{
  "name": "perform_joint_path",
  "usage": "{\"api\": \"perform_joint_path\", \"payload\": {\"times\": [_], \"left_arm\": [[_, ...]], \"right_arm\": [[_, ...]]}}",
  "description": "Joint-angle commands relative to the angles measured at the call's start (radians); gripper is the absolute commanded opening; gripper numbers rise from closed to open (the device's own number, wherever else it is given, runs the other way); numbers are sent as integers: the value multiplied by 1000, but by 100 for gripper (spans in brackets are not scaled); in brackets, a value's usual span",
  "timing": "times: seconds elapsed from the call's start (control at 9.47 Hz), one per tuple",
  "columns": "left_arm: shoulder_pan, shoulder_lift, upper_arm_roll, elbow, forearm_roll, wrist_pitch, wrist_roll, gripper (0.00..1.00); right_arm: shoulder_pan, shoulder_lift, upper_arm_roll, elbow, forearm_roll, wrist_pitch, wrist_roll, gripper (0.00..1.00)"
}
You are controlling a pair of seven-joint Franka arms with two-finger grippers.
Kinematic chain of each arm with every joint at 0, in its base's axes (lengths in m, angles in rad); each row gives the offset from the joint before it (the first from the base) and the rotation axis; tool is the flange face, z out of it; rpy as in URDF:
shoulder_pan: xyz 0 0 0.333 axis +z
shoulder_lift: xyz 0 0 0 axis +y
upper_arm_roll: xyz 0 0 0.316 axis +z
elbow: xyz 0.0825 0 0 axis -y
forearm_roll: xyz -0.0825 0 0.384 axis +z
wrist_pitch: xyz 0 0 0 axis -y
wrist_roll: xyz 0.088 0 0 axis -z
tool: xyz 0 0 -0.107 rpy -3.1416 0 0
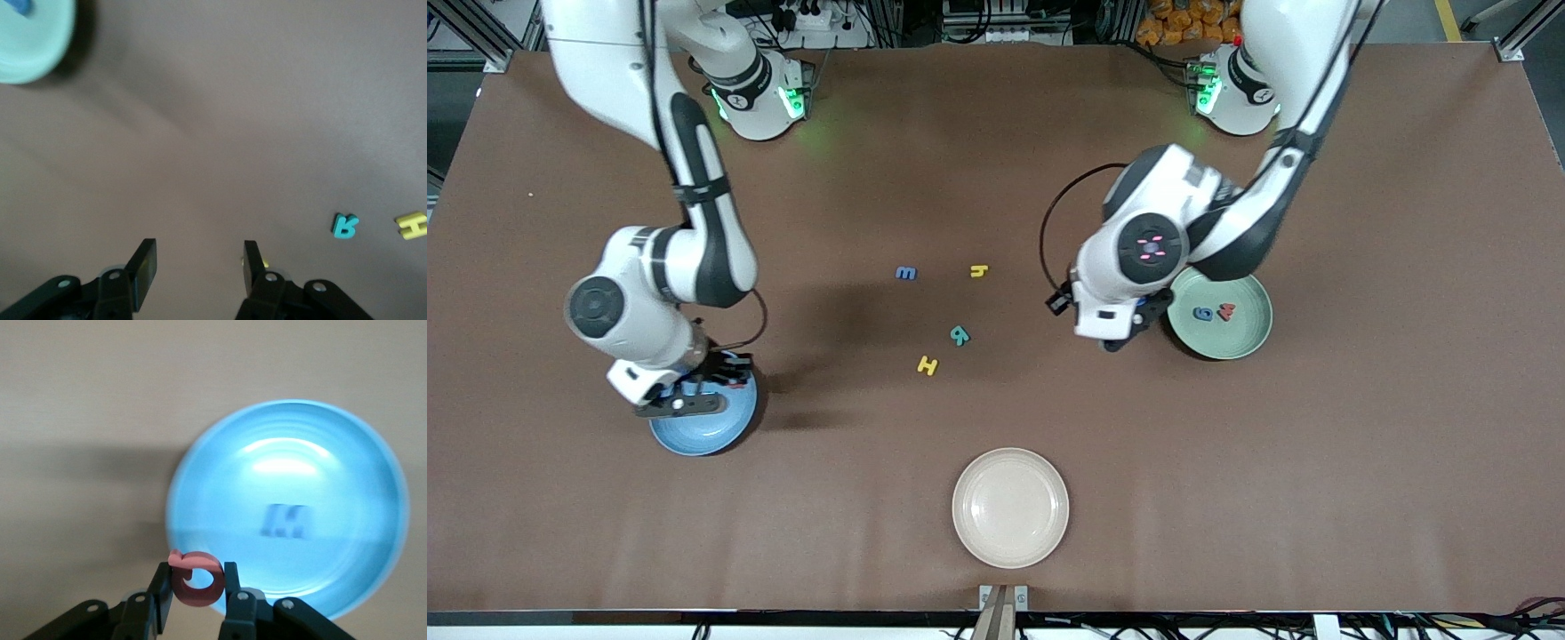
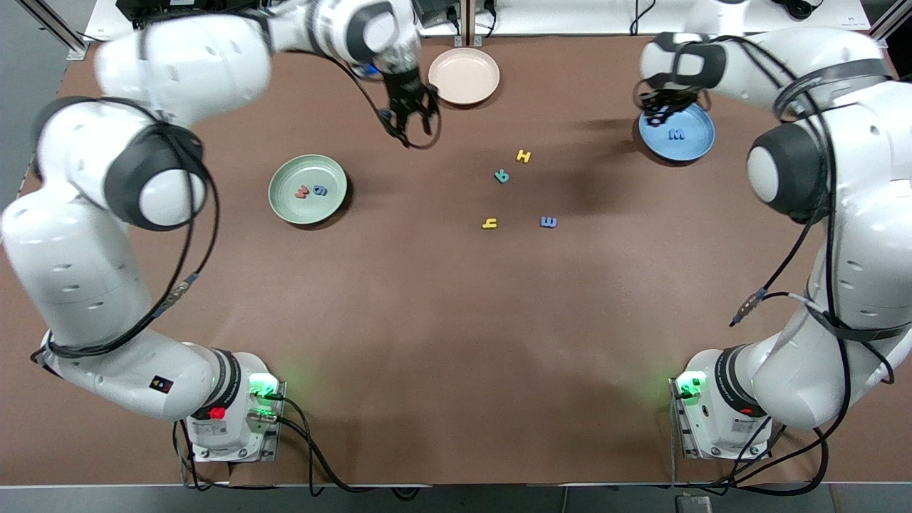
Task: Sort uppercase to blue plate, lowercase to green plate
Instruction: 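Drop the pink letter on the blue plate while the left gripper reaches the h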
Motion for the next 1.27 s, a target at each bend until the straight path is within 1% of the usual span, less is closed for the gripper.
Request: {"api": "perform_joint_path", "payload": {"times": [0.0,0.11,0.21,0.42,0.53,0.95,1.16], "left_arm": [[-64,102,-2,35,36,122,-133,61],[-93,129,2,38,36,179,-189,61],[-124,146,7,38,43,241,-233,61],[-207,200,25,50,190,277,-332,61],[-236,217,24,55,232,280,-348,61],[-285,304,25,55,235,280,-373,60],[-298,312,24,75,232,282,-412,60]], "right_arm": [[-16,-2,10,-2,11,2,-15,52],[-29,-1,10,0,11,2,-16,100],[-38,-1,10,1,11,0,-22,100],[-39,-1,10,1,11,0,-22,100],[-42,-1,10,1,11,0,-22,100],[-47,1,10,0,9,-2,-26,100],[-47,1,10,0,9,-3,-26,100]]}}
